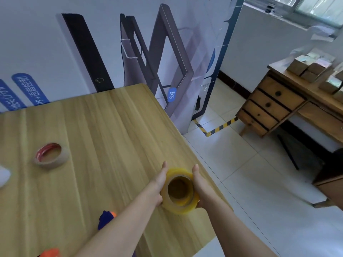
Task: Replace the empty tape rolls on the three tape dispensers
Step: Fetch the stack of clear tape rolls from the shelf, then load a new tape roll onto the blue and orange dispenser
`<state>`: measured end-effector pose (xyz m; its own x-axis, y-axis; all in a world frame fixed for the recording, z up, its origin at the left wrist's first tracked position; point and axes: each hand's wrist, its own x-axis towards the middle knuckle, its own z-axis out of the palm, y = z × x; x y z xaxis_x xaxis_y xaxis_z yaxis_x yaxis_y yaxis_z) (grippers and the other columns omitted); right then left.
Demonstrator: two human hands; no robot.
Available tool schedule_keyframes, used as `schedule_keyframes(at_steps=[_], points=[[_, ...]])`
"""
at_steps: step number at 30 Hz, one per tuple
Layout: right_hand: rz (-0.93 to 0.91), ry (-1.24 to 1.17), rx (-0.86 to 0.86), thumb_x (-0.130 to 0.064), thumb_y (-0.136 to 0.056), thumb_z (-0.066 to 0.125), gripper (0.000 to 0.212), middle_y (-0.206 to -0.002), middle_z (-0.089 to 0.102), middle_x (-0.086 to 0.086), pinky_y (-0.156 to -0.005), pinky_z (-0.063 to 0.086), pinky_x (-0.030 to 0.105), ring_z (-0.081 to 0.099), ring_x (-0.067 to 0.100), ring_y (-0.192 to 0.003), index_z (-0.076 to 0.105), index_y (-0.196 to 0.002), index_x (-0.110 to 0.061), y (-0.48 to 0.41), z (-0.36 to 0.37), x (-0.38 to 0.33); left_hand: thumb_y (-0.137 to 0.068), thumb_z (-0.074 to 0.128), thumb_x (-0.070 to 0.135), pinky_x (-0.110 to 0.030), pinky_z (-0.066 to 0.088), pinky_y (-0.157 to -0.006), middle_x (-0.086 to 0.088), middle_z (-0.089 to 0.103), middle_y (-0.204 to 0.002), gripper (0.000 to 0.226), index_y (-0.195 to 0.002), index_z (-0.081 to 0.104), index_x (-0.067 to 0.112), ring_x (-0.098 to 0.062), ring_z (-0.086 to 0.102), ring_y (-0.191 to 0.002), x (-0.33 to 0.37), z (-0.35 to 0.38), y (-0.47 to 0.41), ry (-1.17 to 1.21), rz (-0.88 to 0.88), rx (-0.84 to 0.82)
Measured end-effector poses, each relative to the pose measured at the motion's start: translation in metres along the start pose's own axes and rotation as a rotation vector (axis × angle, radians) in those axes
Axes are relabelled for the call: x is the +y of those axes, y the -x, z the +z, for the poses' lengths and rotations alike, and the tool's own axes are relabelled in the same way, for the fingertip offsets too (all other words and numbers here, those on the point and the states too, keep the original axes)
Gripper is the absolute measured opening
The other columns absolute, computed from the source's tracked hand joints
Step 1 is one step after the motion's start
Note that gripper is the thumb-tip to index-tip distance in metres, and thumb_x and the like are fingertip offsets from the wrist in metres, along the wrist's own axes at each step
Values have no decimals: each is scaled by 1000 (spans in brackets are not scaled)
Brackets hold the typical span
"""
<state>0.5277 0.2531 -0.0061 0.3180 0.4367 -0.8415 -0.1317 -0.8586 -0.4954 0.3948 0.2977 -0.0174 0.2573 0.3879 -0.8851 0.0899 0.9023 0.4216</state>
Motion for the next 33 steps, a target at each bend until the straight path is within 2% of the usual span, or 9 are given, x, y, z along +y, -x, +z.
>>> schedule_keyframes(at_steps=[5, 9, 13, 16, 20, 24, 27, 30, 33], points=[[-149, 223, 111, -79, -83, 9, 93, -121, 58, 12, -90, 49, 46, 57, 34, -113, 51, -133, -14, -7, -1, 1, -85, 62, 51, -46, 36, -109, -6, 41, -148, 77, -149, 24, 30, -26, 43, -132, -12, 3, -1, -91, 245, 17], [-327, 412, 173, -84, -77, 10, 79, -79, 61, -1, -81, 55, 42, 60, 17, -74, 55, -77, -19, -7, -3, 5, -84, 64, 20, -29, 44, -95, 0, 48, -142, 78, -147, 23, 40, -19, 51, -119, -22, 1, 5, -430, 401, 194], [-521, 690, 161, -82, -76, 36, 70, -99, 66, -2, -72, 56, 33, 64, 14, -85, 57, -108, -24, -3, -9, 15, -87, 50, 23, -27, 46, -84, 2, 53, -137, 66, -145, 27, 43, -22, 56, -114, -21, 3, 13, -706, 439, 365], [-646, 916, 200, -65, -90, 39, 60, -142, 46, 3, -94, 46, 34, 48, 22, -126, 47, -137, -28, -1, -19, 17, -89, 51, 28, -29, 44, -96, 3, 52, -139, 57, -143, 36, 38, -21, 52, -122, -25, 7, 20, -769, 505, 416], [-922, 914, 242, -53, -95, 43, 40, -123, 60, -5, -94, 43, 30, 51, 18, -114, 56, -125, -31, 20, -25, 16, -92, 54, 25, -29, 45, -94, 4, 49, -133, 48, -138, 44, 35, -18, 53, -117, -30, 9, 44, -778, 742, 509], [-1015, 444, -112, -40, -76, 66, 29, -93, 68, -15, -75, 48, 14, 61, 1, -90, 62, -105, -40, 59, -32, 1, -85, 58, -2, -12, 41, -92, 15, 53, -121, 58, -132, 52, 30, -6, 53, -113, -33, 3, 85, -611, 1163, 537], [-841, 251, -544, -45, -67, 78, 37, -83, 67, -5, -67, 50, 23, 64, 10, -78, 67, -98, -26, 93, -38, -19, -72, 50, -22, -9, 30, -105, 21, 49, -133, 78, -131, 50, 30, 3, 42, -127, -34, 0, 119, -551, 1339, 587], [-864, 200, -675, -54, -74, 72, 49, -80, 61, 9, -68, 42, 40, 57, 25, -74, 67, -95, -10, 125, -35, -30, -71, 48, -22, -13, 27, -110, 16, 45, -142, 84, -136, 44, 31, 3, 35, -135, -37, 0, 153, -563, 1452, 619], [-925, 76, -765, -46, -83, 66, 34, -70, 64, 1, -55, 43, 26, 59, 16, -62, 69, -89, -13, 151, -29, -28, -73, 50, -13, -21, 34, -108, 12, 48, -141, 77, -140, 44, 25, 1, 40, -132, -45, 0, 181, -457, 1485, 751]])
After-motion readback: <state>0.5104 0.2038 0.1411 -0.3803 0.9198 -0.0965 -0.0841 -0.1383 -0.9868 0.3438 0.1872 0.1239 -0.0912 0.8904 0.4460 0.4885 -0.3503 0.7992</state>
